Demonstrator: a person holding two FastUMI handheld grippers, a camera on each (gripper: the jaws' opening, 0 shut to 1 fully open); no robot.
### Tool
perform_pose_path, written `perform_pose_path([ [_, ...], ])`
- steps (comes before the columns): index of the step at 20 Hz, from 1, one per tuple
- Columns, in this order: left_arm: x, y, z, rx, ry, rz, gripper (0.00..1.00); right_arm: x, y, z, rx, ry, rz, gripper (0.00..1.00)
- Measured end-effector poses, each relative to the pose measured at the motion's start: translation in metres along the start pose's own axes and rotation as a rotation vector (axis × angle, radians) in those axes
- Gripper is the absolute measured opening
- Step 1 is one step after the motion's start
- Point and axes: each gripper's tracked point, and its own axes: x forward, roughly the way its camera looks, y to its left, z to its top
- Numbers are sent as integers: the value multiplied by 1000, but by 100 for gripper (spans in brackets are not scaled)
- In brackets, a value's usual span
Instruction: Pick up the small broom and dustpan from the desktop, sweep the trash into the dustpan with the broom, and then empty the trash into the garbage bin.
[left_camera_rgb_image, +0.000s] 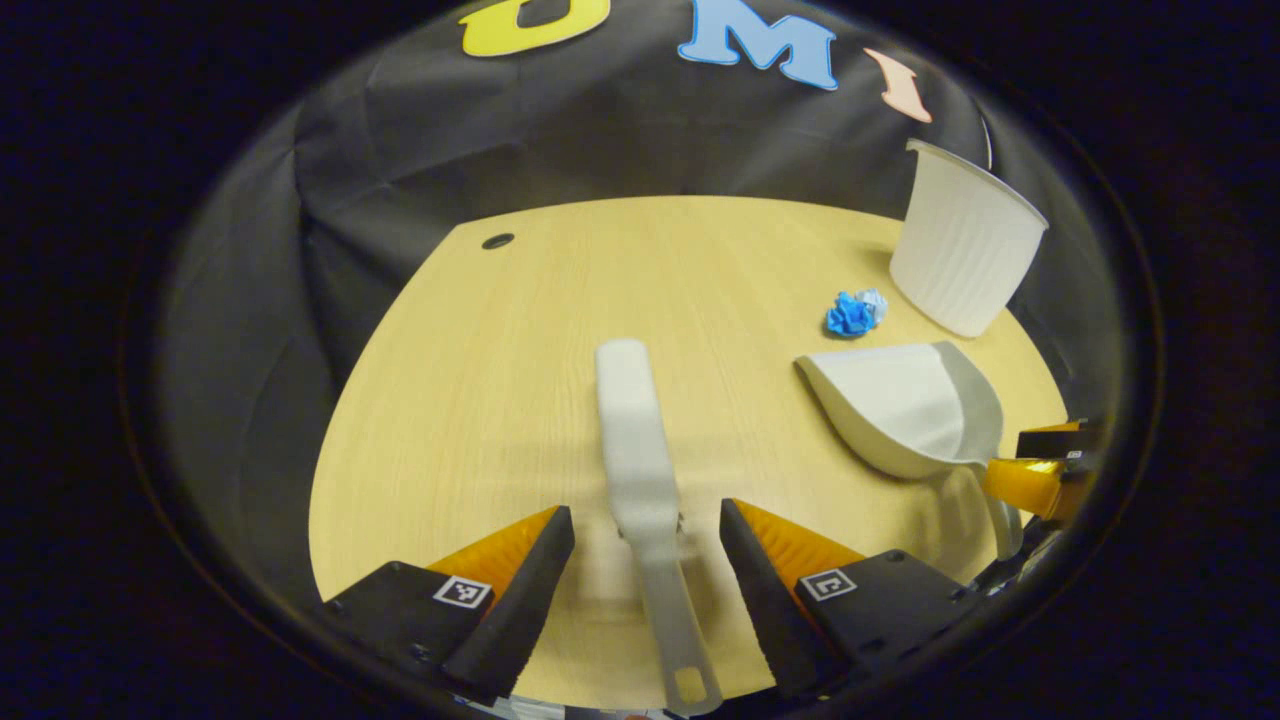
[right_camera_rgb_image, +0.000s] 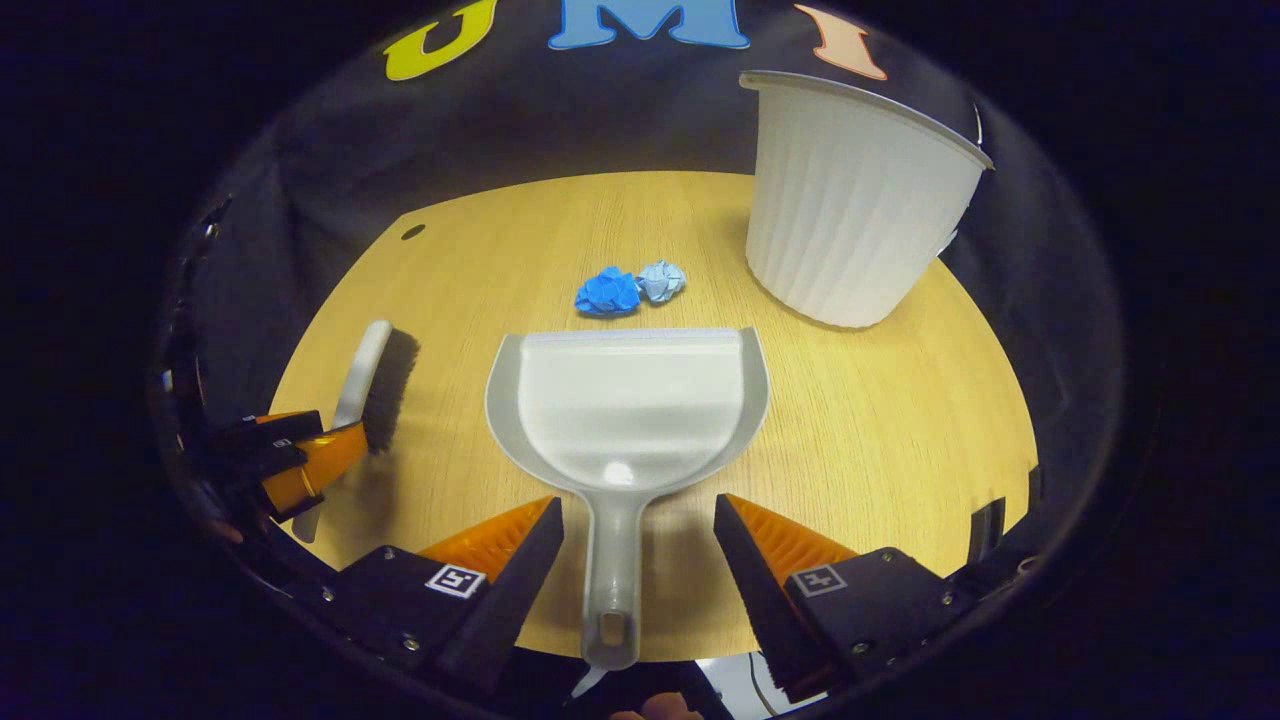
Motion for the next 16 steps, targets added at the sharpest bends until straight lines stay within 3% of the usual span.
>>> perform_pose_path([
  [5, 24, -3, -9, 13, 73, -10, 100, 26, 4, -9, -8, 101, 7, 95],
  [6, 27, -4, -9, 14, 84, -13, 93, 30, 5, -9, -14, 113, 7, 95],
  [8, 35, -3, -9, 18, 102, -14, 100, 35, 6, -9, -24, 133, 3, 95],
  [13, 50, -3, -7, 20, 126, -26, 90, 45, 5, -11, -44, 143, 3, 92],
  [15, 53, -1, -4, 36, 126, -15, 80, 48, 3, -12, -62, 145, 4, 80],
  [16, 54, -1, -1, 42, 125, -16, 68, 47, 2, -11, -66, 148, 8, 74],
])
